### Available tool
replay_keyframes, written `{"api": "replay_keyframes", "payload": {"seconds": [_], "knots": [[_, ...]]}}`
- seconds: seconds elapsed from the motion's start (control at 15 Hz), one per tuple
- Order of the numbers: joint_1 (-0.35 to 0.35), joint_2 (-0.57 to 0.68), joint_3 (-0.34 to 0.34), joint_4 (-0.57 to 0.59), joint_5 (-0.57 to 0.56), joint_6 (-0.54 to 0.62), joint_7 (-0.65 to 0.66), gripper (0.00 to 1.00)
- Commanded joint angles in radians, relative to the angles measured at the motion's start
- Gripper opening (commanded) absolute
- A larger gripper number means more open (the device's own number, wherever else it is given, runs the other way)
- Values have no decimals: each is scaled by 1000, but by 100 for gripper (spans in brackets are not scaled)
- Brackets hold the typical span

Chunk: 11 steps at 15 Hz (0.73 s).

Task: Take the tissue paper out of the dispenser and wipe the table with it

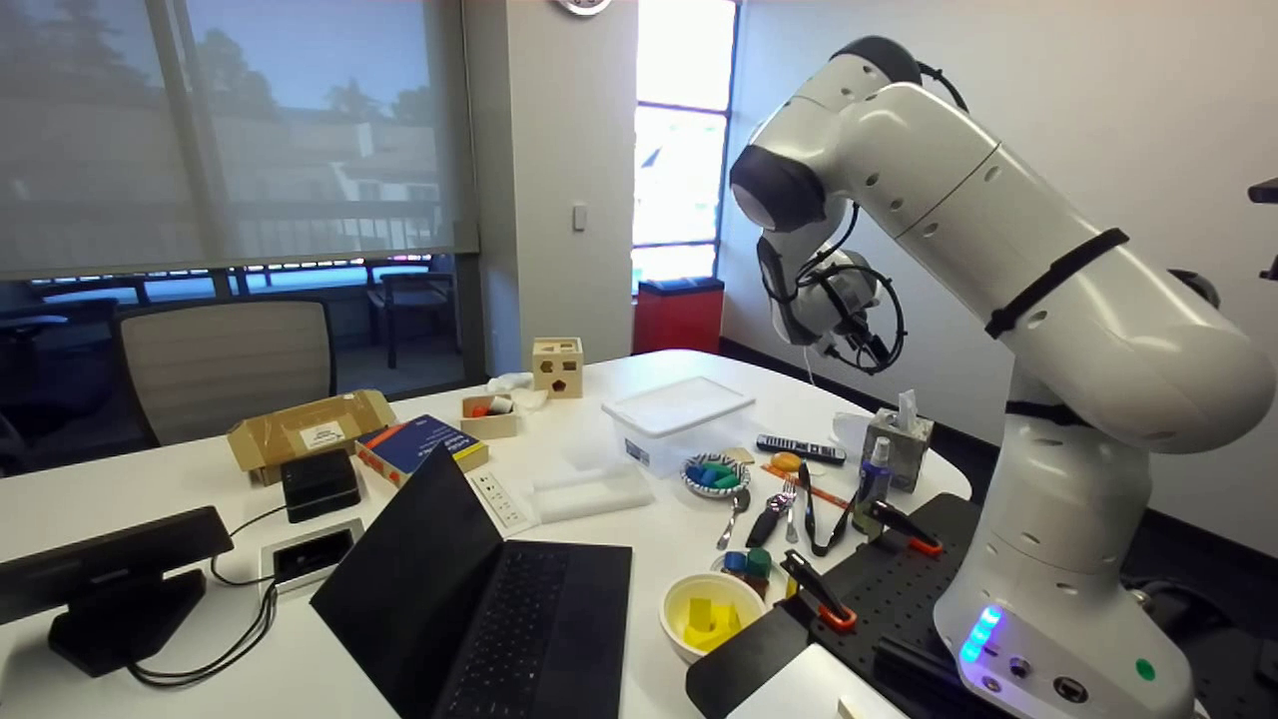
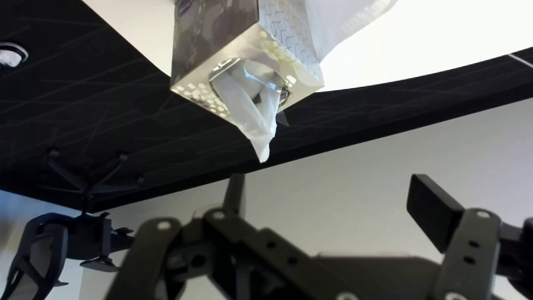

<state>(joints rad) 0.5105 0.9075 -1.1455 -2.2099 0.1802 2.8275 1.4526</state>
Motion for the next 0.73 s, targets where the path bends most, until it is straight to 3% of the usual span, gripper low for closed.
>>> {"api": "replay_keyframes", "payload": {"seconds": [0.0, 0.27, 0.67], "knots": [[195, -240, -123, -178, -58, 24, -100, 100], [485, -412, -344, -274, -38, -41, -211, 100], [958, -549, -721, -330, 49, -120, -369, 100]]}}
